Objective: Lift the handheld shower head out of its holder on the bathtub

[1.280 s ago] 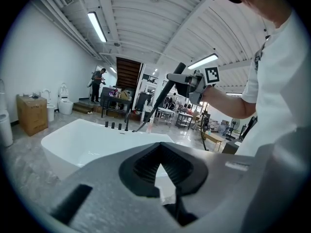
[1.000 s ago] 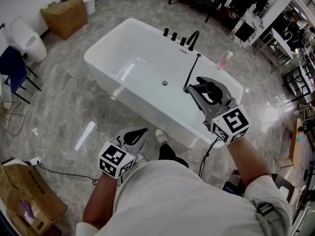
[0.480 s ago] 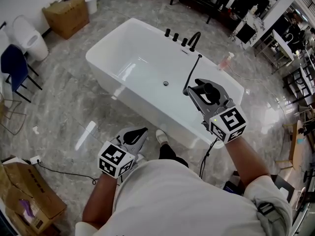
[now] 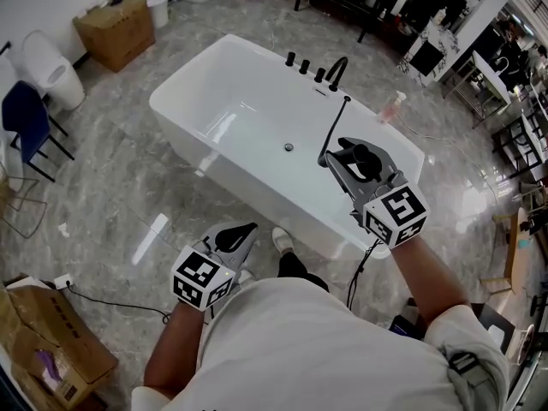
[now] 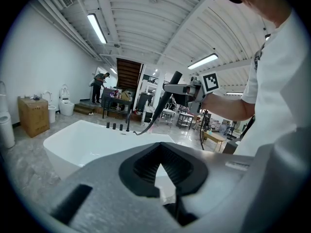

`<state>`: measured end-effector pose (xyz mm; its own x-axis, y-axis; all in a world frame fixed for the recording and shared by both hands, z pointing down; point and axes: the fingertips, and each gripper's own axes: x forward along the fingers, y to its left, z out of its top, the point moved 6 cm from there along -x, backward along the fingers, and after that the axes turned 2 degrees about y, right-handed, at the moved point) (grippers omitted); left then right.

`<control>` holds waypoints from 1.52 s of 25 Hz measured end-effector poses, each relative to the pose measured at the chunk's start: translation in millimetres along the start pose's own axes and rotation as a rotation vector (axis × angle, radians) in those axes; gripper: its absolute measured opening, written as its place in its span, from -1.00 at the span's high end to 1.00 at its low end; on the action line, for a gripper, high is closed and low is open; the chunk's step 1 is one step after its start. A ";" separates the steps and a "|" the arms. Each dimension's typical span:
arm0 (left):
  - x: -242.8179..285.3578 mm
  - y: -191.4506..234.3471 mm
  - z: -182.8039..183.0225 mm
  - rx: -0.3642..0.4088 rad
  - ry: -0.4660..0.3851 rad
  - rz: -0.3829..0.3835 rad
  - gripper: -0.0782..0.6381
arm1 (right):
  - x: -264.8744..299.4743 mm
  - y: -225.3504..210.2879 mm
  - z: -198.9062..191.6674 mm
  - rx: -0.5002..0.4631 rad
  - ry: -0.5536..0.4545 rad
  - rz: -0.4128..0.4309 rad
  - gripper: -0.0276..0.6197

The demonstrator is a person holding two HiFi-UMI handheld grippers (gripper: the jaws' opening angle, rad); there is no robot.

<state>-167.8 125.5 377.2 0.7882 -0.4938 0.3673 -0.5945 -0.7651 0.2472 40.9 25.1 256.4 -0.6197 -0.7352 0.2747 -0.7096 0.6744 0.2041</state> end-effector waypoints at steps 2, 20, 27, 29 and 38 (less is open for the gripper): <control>0.4 1.1 1.5 -0.002 -0.002 -0.002 0.76 | 1.1 -1.0 0.7 -0.002 0.000 0.000 0.49; 1.0 -1.6 0.4 -0.017 -0.006 -0.004 0.76 | -0.9 1.0 -3.5 -0.009 0.009 0.013 0.49; 2.7 -4.0 -1.5 -0.022 0.001 -0.007 0.76 | -1.7 -0.4 -8.1 0.001 0.016 0.015 0.49; 2.7 -4.3 -2.7 -0.023 0.004 -0.008 0.76 | -1.6 0.7 -9.7 0.002 0.019 0.018 0.49; 7.9 -5.6 -3.4 -0.026 0.013 -0.014 0.76 | -2.1 -4.9 -13.1 0.008 0.026 0.018 0.49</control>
<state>-158.8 127.3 381.8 0.7945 -0.4772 0.3755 -0.5873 -0.7610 0.2756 50.1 24.2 267.2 -0.6239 -0.7207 0.3023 -0.7011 0.6870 0.1909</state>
